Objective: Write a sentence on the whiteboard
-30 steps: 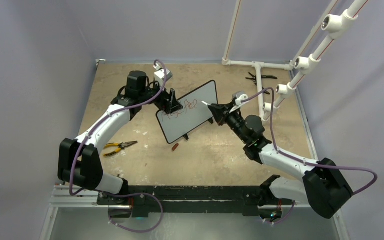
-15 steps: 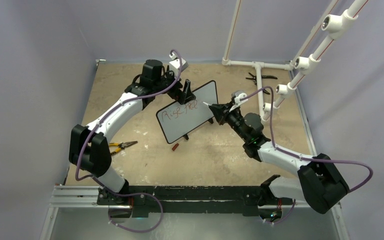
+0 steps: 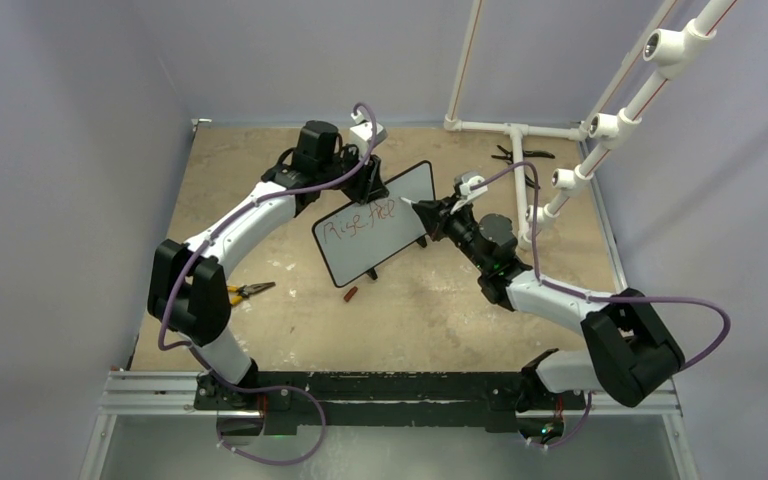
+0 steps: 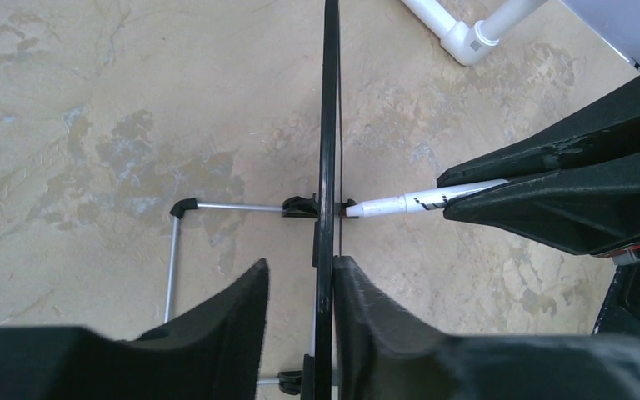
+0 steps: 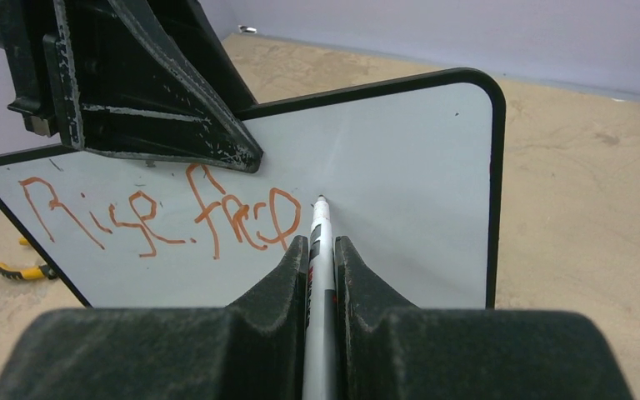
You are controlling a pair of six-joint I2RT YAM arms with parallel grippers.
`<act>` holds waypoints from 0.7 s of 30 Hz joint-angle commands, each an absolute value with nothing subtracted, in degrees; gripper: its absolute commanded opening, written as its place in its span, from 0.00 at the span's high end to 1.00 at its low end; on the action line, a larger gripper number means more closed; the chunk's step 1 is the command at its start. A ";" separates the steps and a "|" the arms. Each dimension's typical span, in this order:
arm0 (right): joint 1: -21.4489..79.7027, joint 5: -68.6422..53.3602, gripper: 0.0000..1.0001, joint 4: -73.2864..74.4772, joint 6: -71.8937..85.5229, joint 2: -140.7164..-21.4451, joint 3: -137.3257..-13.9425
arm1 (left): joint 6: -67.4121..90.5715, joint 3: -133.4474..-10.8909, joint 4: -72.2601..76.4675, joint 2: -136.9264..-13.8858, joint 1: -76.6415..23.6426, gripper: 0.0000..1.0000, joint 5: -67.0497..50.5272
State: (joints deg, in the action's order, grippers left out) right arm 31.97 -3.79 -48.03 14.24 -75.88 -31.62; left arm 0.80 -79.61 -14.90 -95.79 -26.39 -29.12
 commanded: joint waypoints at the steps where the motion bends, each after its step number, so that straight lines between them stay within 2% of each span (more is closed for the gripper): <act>1: 31.73 -2.85 1.00 -50.19 13.23 -76.11 -33.90 | 0.26 -81.88 -14.33 -95.89 -26.70 0.72 -28.58; 9: 31.73 -0.67 1.00 -49.91 13.45 -76.96 -34.14 | -2.60 -81.12 -14.42 -95.80 -27.14 1.00 -28.88; 21: 31.64 3.32 1.00 -49.81 14.35 -77.79 -34.77 | -3.42 -80.77 -14.75 -95.57 -27.62 1.00 -28.83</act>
